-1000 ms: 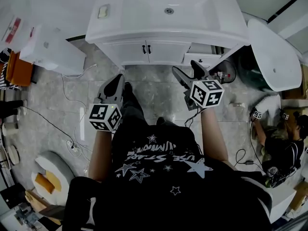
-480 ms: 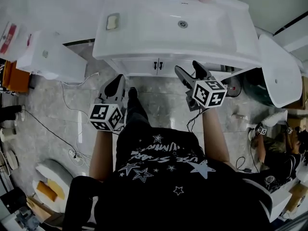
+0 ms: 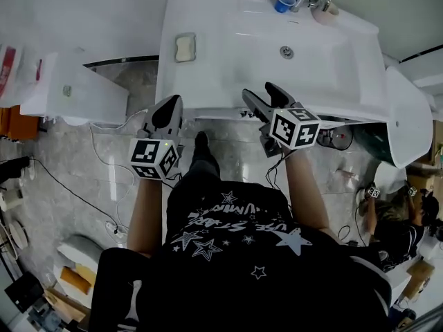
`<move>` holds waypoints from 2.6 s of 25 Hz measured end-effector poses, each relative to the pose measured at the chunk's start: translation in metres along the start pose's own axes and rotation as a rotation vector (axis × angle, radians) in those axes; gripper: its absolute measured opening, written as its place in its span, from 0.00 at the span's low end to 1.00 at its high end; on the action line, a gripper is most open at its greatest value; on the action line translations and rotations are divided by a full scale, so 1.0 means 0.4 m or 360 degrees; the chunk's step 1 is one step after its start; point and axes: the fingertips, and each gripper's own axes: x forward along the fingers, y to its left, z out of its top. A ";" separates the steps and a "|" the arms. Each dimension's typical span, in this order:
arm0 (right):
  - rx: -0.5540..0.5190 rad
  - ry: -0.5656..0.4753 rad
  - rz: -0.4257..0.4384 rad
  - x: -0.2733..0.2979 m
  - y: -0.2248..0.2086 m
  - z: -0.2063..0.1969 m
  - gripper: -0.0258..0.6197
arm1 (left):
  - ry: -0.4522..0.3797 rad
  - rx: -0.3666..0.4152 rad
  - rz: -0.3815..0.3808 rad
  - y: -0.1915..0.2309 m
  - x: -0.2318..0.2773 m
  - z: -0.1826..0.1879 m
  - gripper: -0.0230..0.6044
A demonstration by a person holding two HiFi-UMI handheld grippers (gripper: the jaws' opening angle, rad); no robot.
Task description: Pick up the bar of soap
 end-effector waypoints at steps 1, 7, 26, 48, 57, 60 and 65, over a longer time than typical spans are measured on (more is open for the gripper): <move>0.0000 0.0016 0.0008 0.033 0.012 0.010 0.55 | 0.0003 0.0001 -0.0004 0.022 0.014 0.005 0.05; 0.0003 0.0138 0.0031 0.246 0.076 0.050 0.49 | 0.0041 0.0006 -0.0034 0.174 0.095 0.026 0.05; 0.0162 0.0618 -0.0096 0.627 0.132 0.010 0.36 | 0.0120 -0.0134 -0.0033 0.440 0.212 0.017 0.05; 0.0030 0.1027 -0.0576 0.714 0.087 -0.057 0.34 | 0.0106 -0.0164 -0.0055 0.491 0.209 0.010 0.05; 0.0012 0.1161 -0.0593 0.722 0.082 -0.063 0.33 | 0.0110 -0.0147 -0.0082 0.472 0.197 0.006 0.05; -0.0019 0.1133 -0.0595 0.723 0.082 -0.062 0.33 | 0.0108 -0.0146 -0.0084 0.469 0.195 0.006 0.05; -0.0033 0.1066 -0.0585 0.719 0.085 -0.056 0.32 | 0.0105 -0.0149 -0.0077 0.469 0.184 0.008 0.05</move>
